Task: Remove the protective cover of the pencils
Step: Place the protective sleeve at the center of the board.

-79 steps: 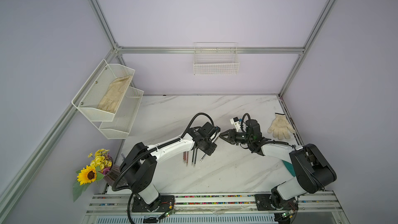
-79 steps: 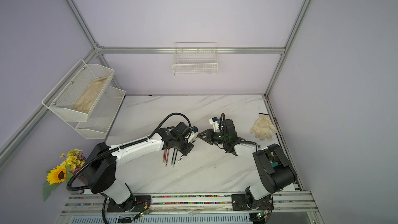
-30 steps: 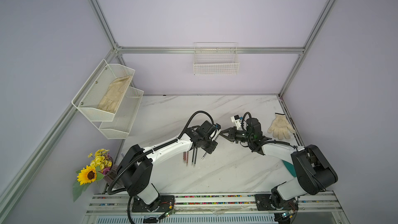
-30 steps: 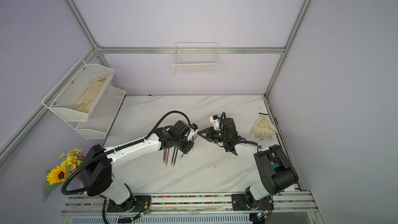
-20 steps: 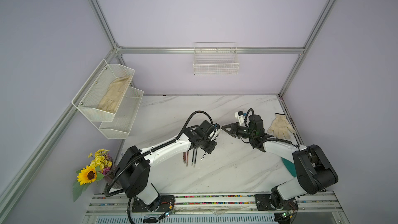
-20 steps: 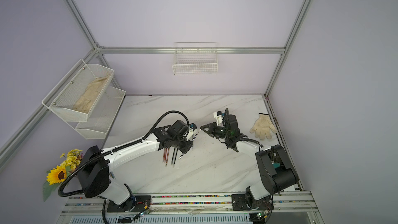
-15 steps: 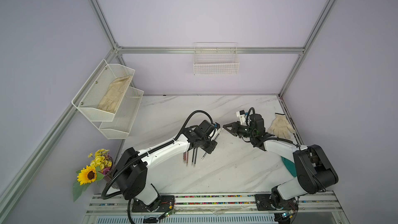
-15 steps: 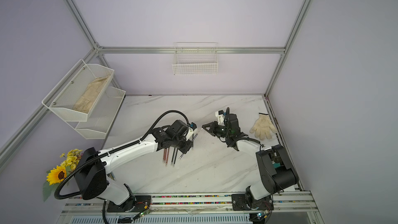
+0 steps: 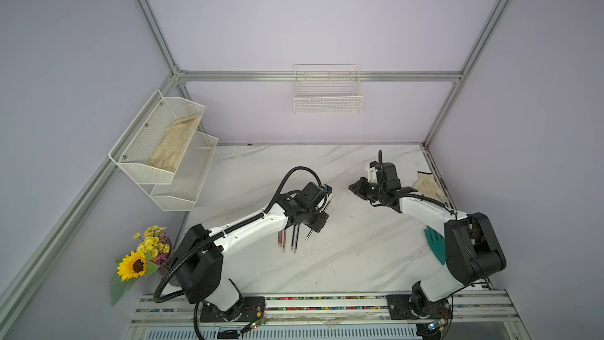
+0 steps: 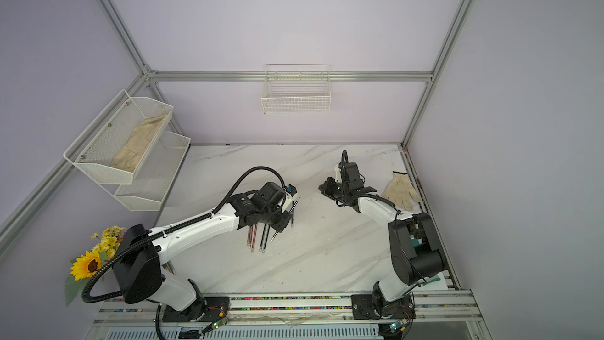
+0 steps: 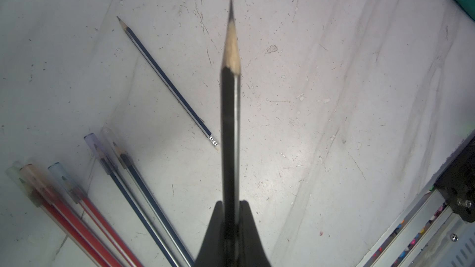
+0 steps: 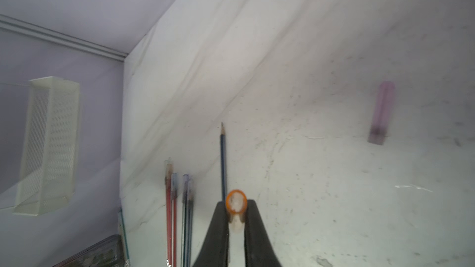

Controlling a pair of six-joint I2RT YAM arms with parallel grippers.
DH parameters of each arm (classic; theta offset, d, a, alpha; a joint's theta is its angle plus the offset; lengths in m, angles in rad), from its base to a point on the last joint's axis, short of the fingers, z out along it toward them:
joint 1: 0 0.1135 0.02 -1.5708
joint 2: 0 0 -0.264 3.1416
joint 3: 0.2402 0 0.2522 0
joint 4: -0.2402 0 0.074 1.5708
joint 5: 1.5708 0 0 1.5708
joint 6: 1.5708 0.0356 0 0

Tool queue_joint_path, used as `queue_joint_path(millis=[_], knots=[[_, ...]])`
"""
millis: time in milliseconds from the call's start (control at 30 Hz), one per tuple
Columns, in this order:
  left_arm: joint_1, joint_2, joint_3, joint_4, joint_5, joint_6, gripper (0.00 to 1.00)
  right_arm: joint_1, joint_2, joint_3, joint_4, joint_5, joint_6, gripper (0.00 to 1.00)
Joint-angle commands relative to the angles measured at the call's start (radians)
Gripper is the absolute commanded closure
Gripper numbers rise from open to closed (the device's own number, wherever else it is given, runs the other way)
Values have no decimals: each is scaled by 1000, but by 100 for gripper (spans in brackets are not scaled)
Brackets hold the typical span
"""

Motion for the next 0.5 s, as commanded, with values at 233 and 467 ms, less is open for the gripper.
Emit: queue_joint_path(millis=[233,467], knots=[[78,113,-18,16,-30,-162,100,-102,79,16,-153,180,15,100],[123,242,50,24,44,-221,100,-161,129,54,-184,203,-16,100]])
